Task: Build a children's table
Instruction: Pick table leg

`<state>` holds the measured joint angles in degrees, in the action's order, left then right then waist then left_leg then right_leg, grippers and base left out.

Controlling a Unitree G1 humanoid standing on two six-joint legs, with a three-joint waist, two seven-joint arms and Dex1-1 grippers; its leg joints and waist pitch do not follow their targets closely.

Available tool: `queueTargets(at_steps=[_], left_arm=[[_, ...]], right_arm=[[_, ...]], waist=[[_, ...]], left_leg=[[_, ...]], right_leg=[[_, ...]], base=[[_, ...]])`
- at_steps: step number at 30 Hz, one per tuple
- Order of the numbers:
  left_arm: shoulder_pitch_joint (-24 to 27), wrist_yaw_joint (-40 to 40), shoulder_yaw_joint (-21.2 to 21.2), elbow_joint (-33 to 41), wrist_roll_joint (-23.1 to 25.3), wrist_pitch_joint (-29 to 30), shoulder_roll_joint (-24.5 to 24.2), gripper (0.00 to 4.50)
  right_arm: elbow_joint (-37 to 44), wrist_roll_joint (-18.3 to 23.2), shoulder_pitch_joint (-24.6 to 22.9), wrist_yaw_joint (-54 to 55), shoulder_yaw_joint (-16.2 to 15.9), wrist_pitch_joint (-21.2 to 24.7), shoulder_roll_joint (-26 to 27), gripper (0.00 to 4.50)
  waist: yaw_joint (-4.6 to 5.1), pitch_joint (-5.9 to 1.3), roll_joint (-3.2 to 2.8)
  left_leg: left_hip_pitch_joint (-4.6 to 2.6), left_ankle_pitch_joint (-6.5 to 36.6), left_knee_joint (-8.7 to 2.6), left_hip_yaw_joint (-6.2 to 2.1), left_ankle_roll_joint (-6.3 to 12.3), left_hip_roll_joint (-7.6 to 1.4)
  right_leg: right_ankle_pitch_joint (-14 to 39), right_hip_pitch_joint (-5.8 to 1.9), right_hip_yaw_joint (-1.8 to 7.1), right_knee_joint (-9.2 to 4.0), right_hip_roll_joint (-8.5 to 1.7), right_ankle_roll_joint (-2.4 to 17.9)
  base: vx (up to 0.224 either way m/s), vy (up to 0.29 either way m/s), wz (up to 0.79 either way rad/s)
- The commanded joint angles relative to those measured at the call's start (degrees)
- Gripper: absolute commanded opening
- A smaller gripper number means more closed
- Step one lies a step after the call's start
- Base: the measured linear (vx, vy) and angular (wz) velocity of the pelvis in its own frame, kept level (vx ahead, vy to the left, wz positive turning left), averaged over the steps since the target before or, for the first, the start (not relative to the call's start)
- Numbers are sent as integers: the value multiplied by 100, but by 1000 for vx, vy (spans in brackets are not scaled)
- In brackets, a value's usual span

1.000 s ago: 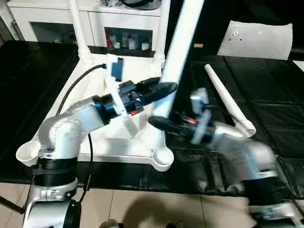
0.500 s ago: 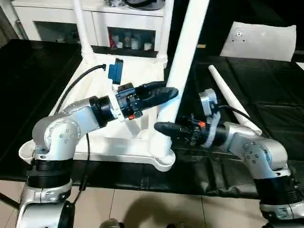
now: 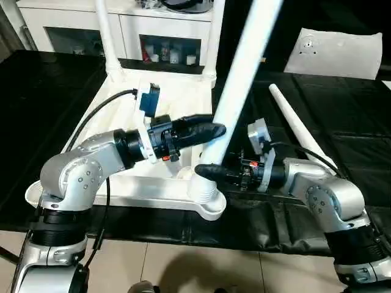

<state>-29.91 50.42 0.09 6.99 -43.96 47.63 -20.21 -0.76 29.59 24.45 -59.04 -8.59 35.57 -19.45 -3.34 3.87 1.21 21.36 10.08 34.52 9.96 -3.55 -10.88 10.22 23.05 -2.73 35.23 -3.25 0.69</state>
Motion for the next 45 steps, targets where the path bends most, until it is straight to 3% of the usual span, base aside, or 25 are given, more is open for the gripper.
queueTargets(at_steps=[1,9,12,19,21,28,32,34,36,38,45], left_arm=[[89,319,-560,216,244,-49,-125,178],[64,211,-638,29,565,-276,-165,178],[25,175,-689,5,674,-400,-210,248],[36,-186,-860,-250,1243,-710,-94,248],[-32,-407,-809,-402,1365,-835,-2,248],[-91,-549,-443,-465,1050,-794,249,248],[-3,-255,-485,-294,786,-520,210,248],[12,-263,-535,-274,798,-440,179,281],[5,-297,-627,-296,964,-515,127,282],[-7,-318,-682,-329,1133,-661,110,321],[-28,-422,-692,-435,1329,-903,103,375]], right_arm=[[-123,-105,193,170,126,-161,-54,188],[-187,-232,256,181,103,-305,-61,188],[-152,-285,249,195,65,-333,-63,188],[-154,-510,270,200,-125,-488,-82,188],[-174,-541,283,209,-140,-515,-58,188],[-182,-587,278,193,-143,-557,-52,188],[-225,-621,294,188,-166,-602,-51,188],[-240,-637,301,192,-173,-619,-49,188],[-255,-678,310,195,-179,-644,-43,188],[-260,-703,311,198,-180,-662,-35,187],[-255,-780,309,226,-238,-749,-20,187]], waist=[[1,-421,24],[5,-426,12],[9,-428,20],[11,-431,-3],[8,-433,24],[1,-439,25],[10,-437,18],[11,-435,14],[14,-434,13],[11,-437,14],[8,-436,22]], left_leg=[[-61,942,-372,-41,-16,-171],[-64,900,-363,-29,-30,-165],[-64,910,-363,-27,-11,-166],[-65,933,-360,-33,-26,-169],[-57,889,-356,-27,-16,-162],[-59,878,-345,-25,31,-163],[-66,904,-346,-28,33,-163],[-68,913,-348,-30,42,-168],[-67,933,-352,-32,50,-171],[-71,934,-352,-32,49,-175],[-62,904,-353,-31,31,-171]], right_leg=[[1736,-284,242,-441,-370,830],[1558,-292,245,-427,-371,904],[1542,-292,245,-426,-367,907],[1554,-292,245,-420,-367,885],[1501,-303,244,-427,-368,924],[1454,-301,237,-421,-373,969],[1507,-295,233,-418,-370,983],[1491,-291,234,-417,-366,986],[1476,-292,234,-420,-364,979],[1491,-291,237,-421,-370,962],[1500,-297,241,-424,-369,924]], base=[[0,0,0],[0,0,0],[0,0,0],[0,0,0],[0,0,0],[0,0,0],[0,0,0],[0,0,0],[0,0,0],[0,0,0],[0,0,0]])
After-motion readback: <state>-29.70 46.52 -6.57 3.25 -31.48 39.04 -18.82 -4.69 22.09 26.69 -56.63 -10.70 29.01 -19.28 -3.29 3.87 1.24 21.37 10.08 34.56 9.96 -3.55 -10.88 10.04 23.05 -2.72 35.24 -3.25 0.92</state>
